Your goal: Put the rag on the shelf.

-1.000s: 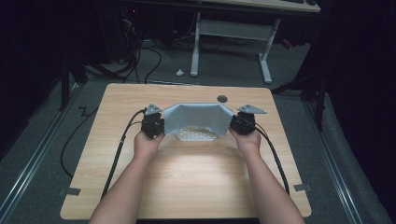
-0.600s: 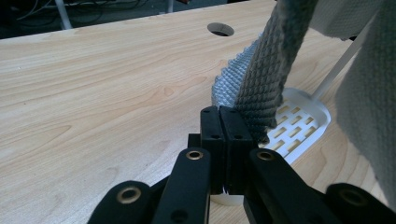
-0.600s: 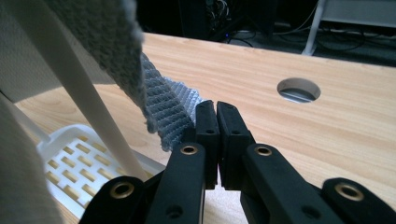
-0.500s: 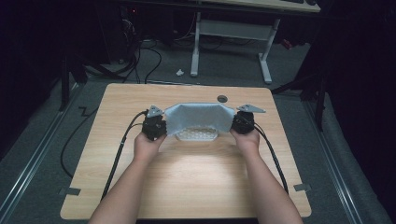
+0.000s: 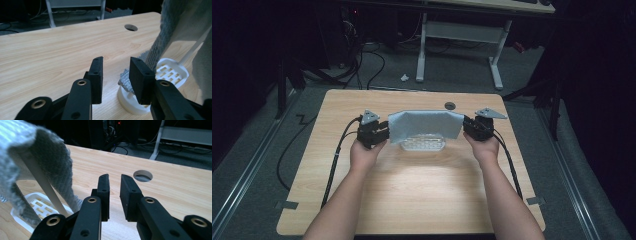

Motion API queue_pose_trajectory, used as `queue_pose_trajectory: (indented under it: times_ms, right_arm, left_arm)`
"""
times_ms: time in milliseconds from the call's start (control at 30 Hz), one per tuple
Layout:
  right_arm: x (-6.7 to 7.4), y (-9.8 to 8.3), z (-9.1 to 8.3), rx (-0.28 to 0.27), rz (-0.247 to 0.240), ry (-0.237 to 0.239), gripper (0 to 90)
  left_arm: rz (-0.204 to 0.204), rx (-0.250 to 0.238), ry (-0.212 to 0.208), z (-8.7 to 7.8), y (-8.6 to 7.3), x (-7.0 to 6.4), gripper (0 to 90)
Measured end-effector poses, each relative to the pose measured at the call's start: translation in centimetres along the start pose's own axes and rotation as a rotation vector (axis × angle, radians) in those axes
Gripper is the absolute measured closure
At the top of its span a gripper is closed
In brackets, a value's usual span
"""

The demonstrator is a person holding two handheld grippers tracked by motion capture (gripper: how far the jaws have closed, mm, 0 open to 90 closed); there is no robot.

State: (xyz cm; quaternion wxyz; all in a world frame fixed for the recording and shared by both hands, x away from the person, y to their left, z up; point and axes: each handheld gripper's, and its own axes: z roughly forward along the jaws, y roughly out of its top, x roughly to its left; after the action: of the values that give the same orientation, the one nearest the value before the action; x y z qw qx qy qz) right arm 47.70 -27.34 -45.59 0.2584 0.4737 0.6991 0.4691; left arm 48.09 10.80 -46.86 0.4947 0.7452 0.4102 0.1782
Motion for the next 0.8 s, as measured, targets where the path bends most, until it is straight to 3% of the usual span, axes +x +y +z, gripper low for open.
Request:
queue_pose_trajectory:
  times_ms: [500, 800]
  right_arm:
    - [-0.1, 0.4, -1.8, -0.015, -0.042, -0.018, 77.9]
    - [-0.2, -0.3, -4.0, -0.032, -0.060, -0.025, 73.7]
  left_arm:
    - [-0.050, -0.044, 0.033, -2.8, -0.3, 2.2, 58.8]
    - [-0.026, -0.050, 0.047, -4.8, -0.9, 2.7, 58.3]
